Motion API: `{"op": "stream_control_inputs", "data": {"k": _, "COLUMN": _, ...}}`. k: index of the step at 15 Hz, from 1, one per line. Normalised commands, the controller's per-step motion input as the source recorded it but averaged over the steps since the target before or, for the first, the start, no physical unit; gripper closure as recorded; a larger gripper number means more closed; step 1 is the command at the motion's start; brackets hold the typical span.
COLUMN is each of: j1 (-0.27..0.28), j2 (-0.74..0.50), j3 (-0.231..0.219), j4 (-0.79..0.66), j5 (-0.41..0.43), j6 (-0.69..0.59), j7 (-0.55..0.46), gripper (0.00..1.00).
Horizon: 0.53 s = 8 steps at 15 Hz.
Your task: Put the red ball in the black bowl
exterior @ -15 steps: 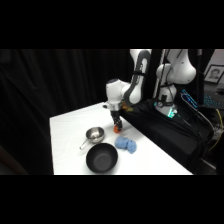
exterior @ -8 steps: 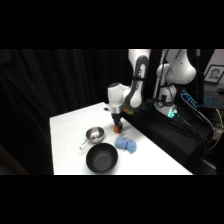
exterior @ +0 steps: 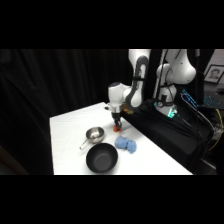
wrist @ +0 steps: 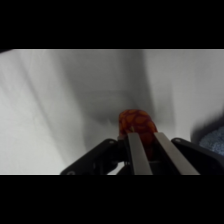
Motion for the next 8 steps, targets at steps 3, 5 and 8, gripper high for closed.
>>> {"op": "stream_control_inputs", "data": {"k": 3, "j1": 0.163, "j2": -0.34, "j3": -0.156, "j4": -0.16, "j5": -0.252, "j6": -0.16, "j7": 0.19, "gripper": 0.96}}
{"op": "stream_control_inputs", "data": {"k": 5, "j1": 0.171, "j2": -0.38, "j3": -0.163, "j4": -0.12, "j5": -0.265, "j6": -0.29, "j7": 0.18, "gripper": 0.96}}
{"op": "stream_control_inputs", "data": {"k": 8, "j1": 0.158, "j2": -0.39, "j3": -0.171, "j4": -0.03, "j5": -0.295, "j6": -0.44, "j7": 0.18, "gripper": 0.95}}
